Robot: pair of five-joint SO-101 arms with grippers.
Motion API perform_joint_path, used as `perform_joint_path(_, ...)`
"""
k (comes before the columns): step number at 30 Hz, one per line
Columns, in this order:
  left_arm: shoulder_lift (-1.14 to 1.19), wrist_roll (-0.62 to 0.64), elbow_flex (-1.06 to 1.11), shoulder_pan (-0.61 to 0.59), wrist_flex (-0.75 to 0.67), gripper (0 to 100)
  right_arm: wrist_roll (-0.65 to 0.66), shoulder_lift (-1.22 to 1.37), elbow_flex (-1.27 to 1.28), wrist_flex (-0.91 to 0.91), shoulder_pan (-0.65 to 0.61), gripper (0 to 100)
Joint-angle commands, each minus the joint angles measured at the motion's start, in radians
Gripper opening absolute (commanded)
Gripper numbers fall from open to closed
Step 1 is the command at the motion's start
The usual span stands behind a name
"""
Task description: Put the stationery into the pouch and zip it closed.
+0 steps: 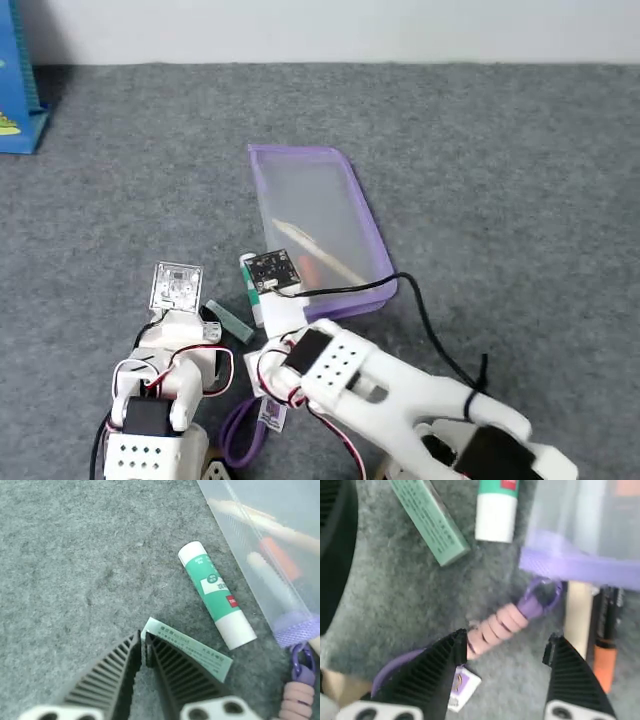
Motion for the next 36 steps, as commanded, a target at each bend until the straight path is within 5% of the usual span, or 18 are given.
perform_joint_path(1, -0.012, -0.008, -0.007, -0.005, 0.005, 1, -0.008, 0.035, -0.057, -0.067, -0.001, 26.2)
perform_joint_path(8, -0.012, -0.008, -0.007, -0.005, 0.005, 1, -0.009, 0.096, -0.057, -0.081, 0.002, 25.3)
perform_joint_path(15, -0.012, -0.008, -0.007, -0.005, 0.005, 1, -0.008, 0.110, -0.058, -0.016, 0.002, 0.0)
perform_joint_path(23, -0.012, -0.008, -0.007, -0.005, 0.005, 1, 0.009, -0.018, -0.058, 0.168, 0.002, 0.9)
perform_joint_path(29, -0.012, -0.008, -0.007, -0.005, 0.005, 1, 0.166, -0.278, -0.058, 0.317, 0.062, 0.8)
perform_joint_path(36, -0.012, -0.008, -0.007, -0.005, 0.005, 1, 0.509, -0.513, -0.055, 0.346, 0.202, 0.8)
